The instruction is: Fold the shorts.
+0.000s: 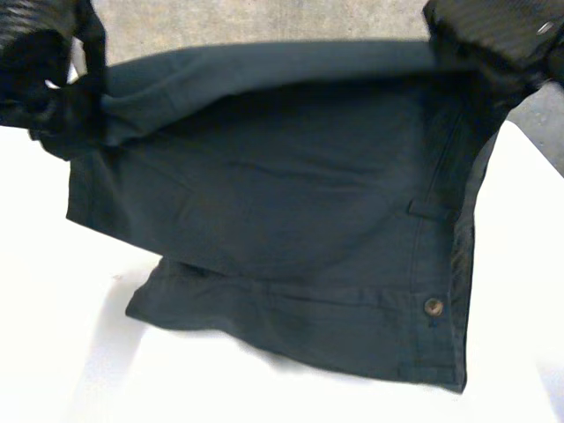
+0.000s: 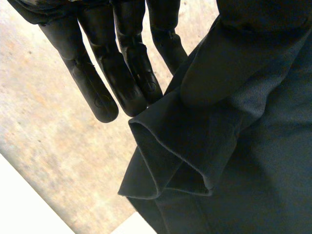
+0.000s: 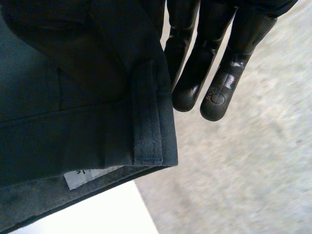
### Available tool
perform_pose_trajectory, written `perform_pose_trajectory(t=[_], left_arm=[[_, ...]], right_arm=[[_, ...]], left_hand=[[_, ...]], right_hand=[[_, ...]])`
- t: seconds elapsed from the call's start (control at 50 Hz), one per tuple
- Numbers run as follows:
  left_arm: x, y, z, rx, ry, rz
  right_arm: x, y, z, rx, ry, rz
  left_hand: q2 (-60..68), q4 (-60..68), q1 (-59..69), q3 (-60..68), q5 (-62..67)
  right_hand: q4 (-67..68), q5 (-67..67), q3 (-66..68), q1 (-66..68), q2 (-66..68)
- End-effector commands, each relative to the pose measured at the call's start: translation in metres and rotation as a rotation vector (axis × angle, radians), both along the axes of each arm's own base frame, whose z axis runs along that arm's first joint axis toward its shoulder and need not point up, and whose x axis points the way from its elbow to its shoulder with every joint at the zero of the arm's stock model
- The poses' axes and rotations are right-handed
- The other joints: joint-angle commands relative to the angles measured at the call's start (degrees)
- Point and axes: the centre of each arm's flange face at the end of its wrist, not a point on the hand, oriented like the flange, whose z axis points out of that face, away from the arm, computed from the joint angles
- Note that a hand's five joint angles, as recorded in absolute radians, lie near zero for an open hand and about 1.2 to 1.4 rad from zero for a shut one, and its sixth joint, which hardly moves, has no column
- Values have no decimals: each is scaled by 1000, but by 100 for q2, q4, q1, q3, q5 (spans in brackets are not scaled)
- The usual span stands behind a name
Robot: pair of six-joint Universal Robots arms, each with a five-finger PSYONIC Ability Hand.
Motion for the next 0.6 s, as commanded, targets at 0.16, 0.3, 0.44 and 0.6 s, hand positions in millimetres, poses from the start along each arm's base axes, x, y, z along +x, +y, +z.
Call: perform_pose_trajectory(t=[0.16,0.3,0.44,0.6], left_arm=[[-65,-149,-109,134,-80,49],[-97,-225,-116,-127,17,75],[-128,-247,-139,-322,21,60],[-126,-247,-165,-304,-1,83]], right_arm=[[47,-106,-131,227,87,-36],[74,-170,-149,-80,-89,-83],[85,-202,-178,-210,-81,-126],[71,-182,-169,-84,-79,-131]], left_hand=[[1133,1115,1675,1178,1292],[1133,1115,1675,1178,1292],[-5813,-5831,-5271,-5768,-5654],[-5867,-5885,-5325,-5822,-5708]], right_hand=[[1177,1420,1214,2421,1318],[1177,1420,1214,2421,1318],[-5823,-5580,-5786,-4579,-5682],[-5823,-5580,-5786,-4579,-5682]])
